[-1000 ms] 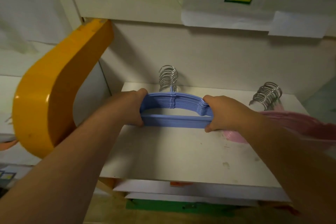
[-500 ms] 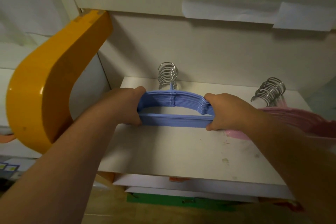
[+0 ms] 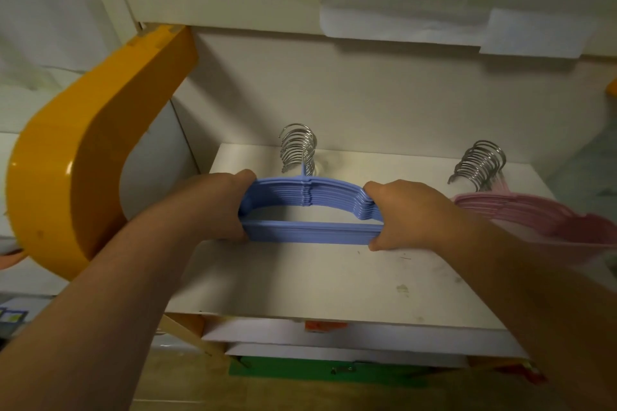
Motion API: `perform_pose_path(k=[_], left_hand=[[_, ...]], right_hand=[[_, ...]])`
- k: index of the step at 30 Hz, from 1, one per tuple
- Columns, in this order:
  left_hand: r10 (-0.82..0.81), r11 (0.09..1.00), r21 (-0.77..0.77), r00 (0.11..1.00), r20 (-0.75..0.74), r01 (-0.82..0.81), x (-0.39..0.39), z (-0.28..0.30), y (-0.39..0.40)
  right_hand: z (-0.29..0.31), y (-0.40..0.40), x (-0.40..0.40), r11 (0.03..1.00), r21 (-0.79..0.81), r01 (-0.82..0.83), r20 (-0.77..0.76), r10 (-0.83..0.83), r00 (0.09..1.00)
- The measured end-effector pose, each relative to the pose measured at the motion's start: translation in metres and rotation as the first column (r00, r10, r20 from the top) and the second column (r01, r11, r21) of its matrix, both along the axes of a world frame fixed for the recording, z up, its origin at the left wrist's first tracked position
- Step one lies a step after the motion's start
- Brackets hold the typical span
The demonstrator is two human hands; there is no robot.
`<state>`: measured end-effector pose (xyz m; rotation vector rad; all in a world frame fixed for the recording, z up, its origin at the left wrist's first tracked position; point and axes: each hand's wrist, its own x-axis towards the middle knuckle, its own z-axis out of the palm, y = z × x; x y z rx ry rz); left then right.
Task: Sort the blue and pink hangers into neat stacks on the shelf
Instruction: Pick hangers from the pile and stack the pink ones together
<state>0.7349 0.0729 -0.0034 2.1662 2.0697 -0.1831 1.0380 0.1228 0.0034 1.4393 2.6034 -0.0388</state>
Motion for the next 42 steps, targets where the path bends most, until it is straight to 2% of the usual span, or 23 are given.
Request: perform_pose_path(k=[6,11,21,26,31,34,42], left_hand=[[0.018,1.0,0.006,0.999,0.029,-0.018,0.006,0.006,-0.006],[0.074,0.994,0.088,0.991,-0.116,-0.064,-0.002,0.011,-0.016],[0.138,0.976,-0.14,0.973,-0.187,-0.165,0.009,0.034,-0.009],[0.127,0.985,-0.099,0.981,-0.146,-0.142,0.008,0.033,-0.013],[0.063,0.996,0.06,0.996,-0.065,-0.059,0.006,0.017,-0.016],[0.07,0.997,0.038,0.997,-0.006,-0.07,0.009,0.011,-0.015],[0.031,0.997,0.069,0.999,-0.018,-0.03,0.011,0.003,-0.013]], right_hand=[[0.006,0.002,0.001,0.999,-0.042,0.013,0.001,-0.013,1.0],[0.009,0.003,0.007,1.0,-0.02,0.021,-0.01,-0.021,1.0],[0.018,0.006,0.004,0.998,-0.044,0.036,-0.016,-0.037,0.999],[0.018,0.001,0.006,0.998,-0.049,0.038,-0.01,-0.039,0.999],[0.013,0.0,0.006,0.998,-0.058,0.02,-0.006,-0.021,1.0],[0.011,0.001,0.006,0.999,-0.032,0.034,-0.009,-0.034,0.999],[0.014,-0.005,0.0,0.995,-0.05,0.092,0.005,-0.092,0.996]])
